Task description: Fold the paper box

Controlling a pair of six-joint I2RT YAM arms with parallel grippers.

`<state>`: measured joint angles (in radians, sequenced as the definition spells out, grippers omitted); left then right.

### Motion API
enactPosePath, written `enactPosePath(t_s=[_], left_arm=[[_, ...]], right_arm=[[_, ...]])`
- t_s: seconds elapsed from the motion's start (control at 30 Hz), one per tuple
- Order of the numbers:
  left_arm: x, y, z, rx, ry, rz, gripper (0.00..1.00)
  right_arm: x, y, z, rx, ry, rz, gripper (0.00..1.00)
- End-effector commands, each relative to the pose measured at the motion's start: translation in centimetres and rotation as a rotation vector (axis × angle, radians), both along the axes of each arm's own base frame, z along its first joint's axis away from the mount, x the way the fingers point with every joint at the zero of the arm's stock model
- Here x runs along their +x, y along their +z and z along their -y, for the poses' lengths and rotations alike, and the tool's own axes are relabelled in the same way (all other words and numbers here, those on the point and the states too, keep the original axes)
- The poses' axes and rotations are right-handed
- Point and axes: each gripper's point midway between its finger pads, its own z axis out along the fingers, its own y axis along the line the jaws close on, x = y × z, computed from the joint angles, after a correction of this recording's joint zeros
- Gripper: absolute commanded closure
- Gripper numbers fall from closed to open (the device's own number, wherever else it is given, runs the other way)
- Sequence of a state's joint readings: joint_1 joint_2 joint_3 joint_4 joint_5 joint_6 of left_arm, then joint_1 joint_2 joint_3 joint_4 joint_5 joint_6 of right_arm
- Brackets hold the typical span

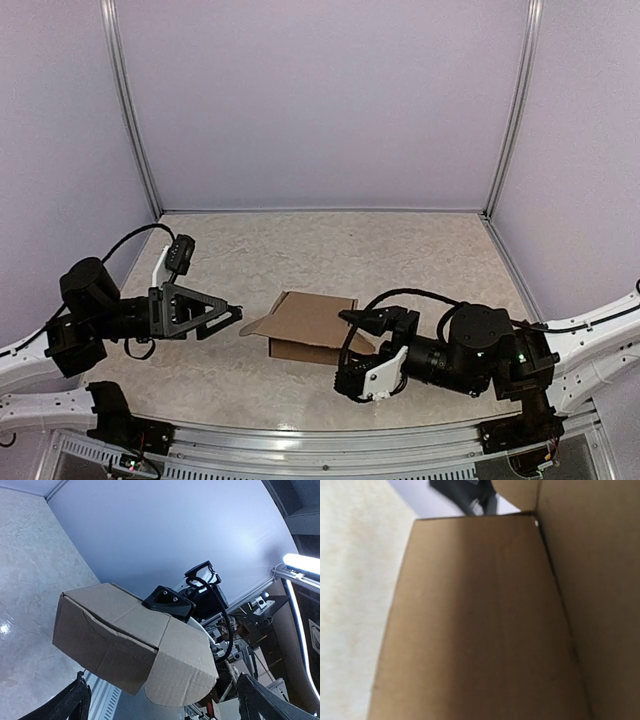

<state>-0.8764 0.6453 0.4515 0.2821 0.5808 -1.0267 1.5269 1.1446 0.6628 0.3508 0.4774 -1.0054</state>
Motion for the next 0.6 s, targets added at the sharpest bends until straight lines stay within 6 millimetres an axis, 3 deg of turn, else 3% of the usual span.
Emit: enactPosePath(t_s=[0.0,0.17,0.43,0.57], left_arm=[[1.5,-4.9,-1.3,0.233,0.122,0.013,0.01],[1.5,-5.5,-1.0,0.281,0.130,0.046,0.01],[0.4,-5.7,1.0,0.427,0.096,0.175,0.02],[1.5,-6.8,1.3,0.564,0.150,0.220,0.02]], right_arm=[[-0.1,-3.4,0.8,-0.063,0.027,-0.344,0.57],[0.5,-4.8,1.4,-0.035,0.040,-0.579,0.60],[1.0,-7.8,2.0,0.045,0.090,-0.910,0.59],[0.9,-9.4,1.9,0.057,0.111,-1.023,0.60]])
